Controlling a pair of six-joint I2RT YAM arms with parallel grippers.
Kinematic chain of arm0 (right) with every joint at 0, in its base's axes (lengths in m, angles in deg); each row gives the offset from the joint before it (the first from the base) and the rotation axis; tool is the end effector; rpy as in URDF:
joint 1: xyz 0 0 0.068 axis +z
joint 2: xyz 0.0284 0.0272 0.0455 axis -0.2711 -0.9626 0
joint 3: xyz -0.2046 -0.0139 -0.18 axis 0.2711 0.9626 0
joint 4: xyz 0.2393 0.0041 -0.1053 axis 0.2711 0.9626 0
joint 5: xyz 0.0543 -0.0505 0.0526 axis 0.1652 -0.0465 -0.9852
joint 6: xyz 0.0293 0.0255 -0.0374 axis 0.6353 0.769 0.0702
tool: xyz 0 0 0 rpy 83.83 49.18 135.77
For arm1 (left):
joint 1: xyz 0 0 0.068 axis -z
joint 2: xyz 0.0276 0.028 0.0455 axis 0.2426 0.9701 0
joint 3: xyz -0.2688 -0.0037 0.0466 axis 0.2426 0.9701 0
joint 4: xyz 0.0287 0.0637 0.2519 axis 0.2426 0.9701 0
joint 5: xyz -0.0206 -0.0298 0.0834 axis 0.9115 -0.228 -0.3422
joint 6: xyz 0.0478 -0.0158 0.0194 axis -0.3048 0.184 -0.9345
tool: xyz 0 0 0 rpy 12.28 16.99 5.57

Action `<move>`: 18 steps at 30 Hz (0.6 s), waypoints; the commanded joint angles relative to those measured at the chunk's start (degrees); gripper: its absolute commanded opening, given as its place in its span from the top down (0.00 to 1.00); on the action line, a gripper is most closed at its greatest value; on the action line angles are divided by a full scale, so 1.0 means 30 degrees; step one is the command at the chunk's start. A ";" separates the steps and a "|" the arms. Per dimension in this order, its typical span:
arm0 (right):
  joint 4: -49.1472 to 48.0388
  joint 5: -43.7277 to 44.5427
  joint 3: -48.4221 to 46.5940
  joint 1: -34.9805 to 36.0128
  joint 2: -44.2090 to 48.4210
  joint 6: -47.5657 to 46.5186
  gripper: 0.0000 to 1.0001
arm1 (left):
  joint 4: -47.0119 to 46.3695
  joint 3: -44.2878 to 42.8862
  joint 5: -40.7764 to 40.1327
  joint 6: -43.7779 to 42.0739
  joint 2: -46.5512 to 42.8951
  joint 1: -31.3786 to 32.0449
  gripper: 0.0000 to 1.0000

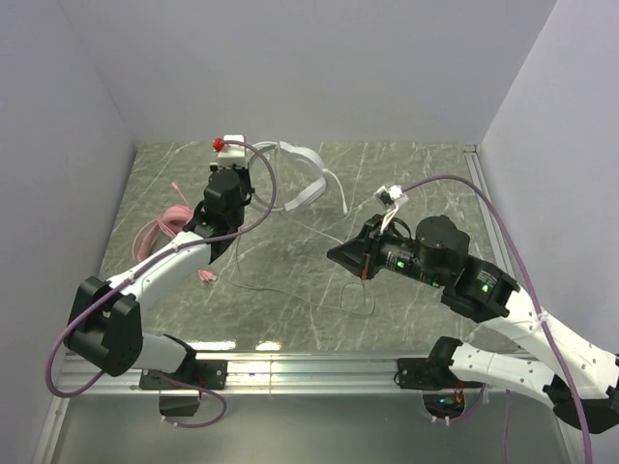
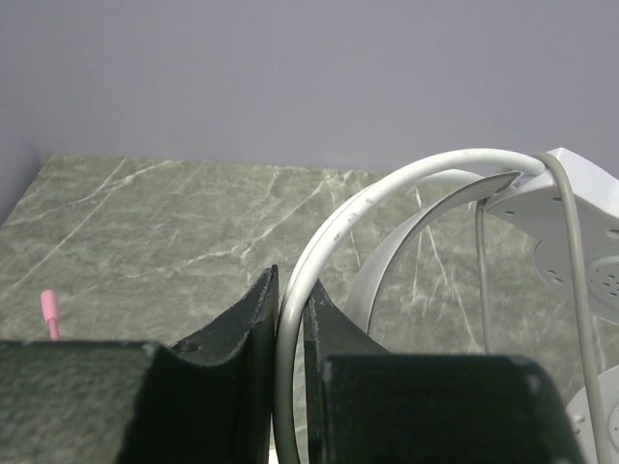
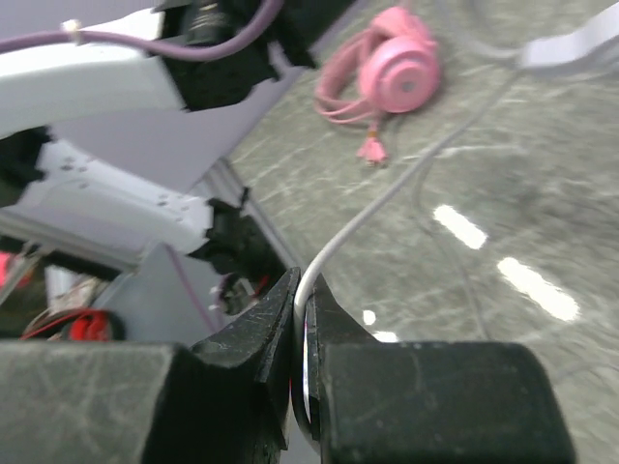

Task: Wrap the headphones
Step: Wrap the headphone cable with the right arm

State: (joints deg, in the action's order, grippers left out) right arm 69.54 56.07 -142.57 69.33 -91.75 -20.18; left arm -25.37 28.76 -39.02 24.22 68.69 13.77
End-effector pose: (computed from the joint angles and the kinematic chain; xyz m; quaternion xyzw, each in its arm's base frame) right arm 0.1021 0.1486 0.4065 -0.2122 0.7285 0.4784 0.4420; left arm 0.2929 -0.1326 0.3238 -0.0593 0.7154 0.0059 0.6962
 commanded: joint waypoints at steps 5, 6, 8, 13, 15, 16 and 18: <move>0.1952 0.2236 -0.1972 -0.2688 0.0614 -0.1606 0.88 | -0.0748 0.0610 0.4351 -0.5396 -0.1555 -0.0189 1.00; 0.2040 0.2119 -0.2059 -0.3214 0.0526 -0.1694 0.89 | -0.0194 0.0494 0.4790 -0.6124 -0.1614 -0.0160 1.00; 0.2391 0.2030 -0.2235 -0.4358 0.0235 -0.2016 0.90 | 0.0249 0.0406 0.5875 -0.6715 -0.1761 -0.0131 1.00; 0.2102 0.1591 -0.2119 -0.6147 -0.0323 -0.2631 0.91 | 0.2762 -0.0033 0.9446 -0.8328 -0.2171 -0.0101 1.00; 0.2012 0.1561 -0.2206 -0.6821 -0.0732 -0.2807 0.92 | 0.3761 -0.0500 1.0856 -0.8387 -0.2172 -0.0101 1.00; 0.1953 0.1764 -0.2351 -0.6997 -0.1024 -0.3011 0.93 | 0.4665 -0.0677 1.1294 -0.8272 -0.1940 -0.0072 1.00; 0.1923 0.2232 -0.2556 -0.7406 -0.1406 -0.3217 0.94 | 0.5462 -0.1319 1.2465 -0.7863 -0.1616 -0.0013 1.00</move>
State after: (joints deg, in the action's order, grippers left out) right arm 78.11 60.26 -146.11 49.14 -95.38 -27.24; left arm -13.02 29.35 -9.95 3.19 64.25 13.90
